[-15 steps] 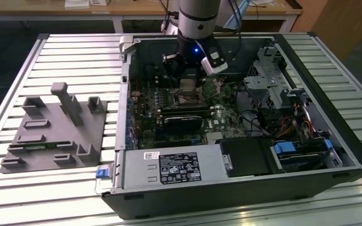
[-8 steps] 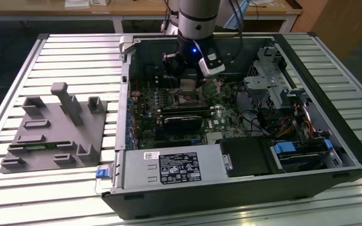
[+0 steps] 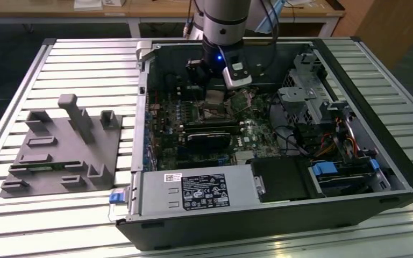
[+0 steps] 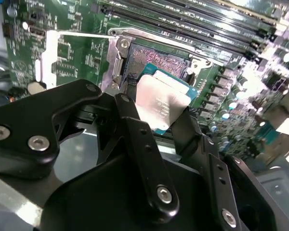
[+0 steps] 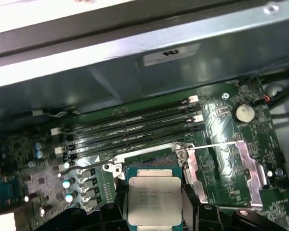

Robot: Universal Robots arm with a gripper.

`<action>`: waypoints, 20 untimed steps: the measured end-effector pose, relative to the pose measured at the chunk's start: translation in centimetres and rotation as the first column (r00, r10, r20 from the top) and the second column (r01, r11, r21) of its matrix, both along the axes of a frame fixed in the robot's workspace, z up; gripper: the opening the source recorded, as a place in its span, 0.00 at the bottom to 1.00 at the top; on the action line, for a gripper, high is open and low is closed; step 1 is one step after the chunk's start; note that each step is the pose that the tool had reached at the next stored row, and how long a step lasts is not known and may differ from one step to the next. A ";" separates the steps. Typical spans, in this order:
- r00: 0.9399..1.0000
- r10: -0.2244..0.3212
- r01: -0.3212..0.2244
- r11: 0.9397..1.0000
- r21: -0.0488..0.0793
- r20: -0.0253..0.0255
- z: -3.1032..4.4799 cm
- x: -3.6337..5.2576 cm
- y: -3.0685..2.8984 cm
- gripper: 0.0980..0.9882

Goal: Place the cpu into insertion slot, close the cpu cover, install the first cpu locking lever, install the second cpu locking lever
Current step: 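Place the cpu into insertion slot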

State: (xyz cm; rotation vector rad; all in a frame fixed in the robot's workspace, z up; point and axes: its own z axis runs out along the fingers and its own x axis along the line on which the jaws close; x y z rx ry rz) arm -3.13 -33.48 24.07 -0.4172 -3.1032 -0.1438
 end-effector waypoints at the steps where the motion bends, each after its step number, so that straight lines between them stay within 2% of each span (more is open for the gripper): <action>1: 1.000 -0.016 0.016 1.000 0.000 0.000 -0.01 0.00 0.00 0.49; 5: 0.997 -0.081 0.081 0.997 0.000 0.000 -0.03 0.00 0.00 0.49; 10: 0.988 -0.154 0.154 0.988 0.000 0.000 -0.05 0.00 0.00 0.49; 16: 0.973 -0.232 0.232 0.973 0.000 0.000 -0.07 0.00 0.00 0.49; 20: 0.958 -0.285 0.285 0.958 0.000 0.000 -0.08 0.00 0.00 0.49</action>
